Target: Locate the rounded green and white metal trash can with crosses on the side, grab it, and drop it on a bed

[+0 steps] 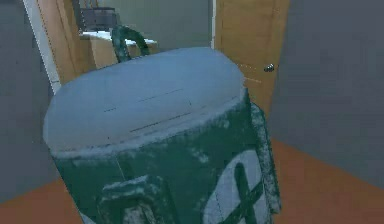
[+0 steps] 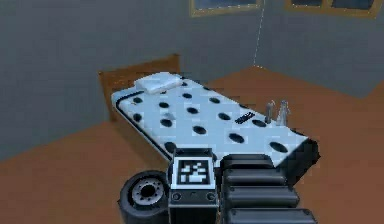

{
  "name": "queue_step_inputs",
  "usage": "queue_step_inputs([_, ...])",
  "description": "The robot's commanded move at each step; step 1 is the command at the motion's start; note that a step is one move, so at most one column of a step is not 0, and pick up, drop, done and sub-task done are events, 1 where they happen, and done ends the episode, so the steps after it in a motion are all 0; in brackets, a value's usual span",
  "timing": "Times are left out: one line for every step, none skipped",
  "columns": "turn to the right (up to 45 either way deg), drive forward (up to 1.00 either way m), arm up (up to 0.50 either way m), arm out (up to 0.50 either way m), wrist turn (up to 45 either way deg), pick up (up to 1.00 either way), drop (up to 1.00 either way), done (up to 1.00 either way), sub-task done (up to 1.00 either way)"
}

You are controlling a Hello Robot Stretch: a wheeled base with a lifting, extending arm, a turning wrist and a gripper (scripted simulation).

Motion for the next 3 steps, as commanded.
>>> queue_step_inputs([45.0,0.0,0.0,0.0,0.0,0.0,0.0,0.0,0.0])
queue_step_inputs([3.0,0.0,0.0,0.0,0.0,0.0,0.0,0.0,0.0])
queue_step_inputs([0.0,1.0,0.0,0.0,0.0,0.0,0.0,0.0,0.0])
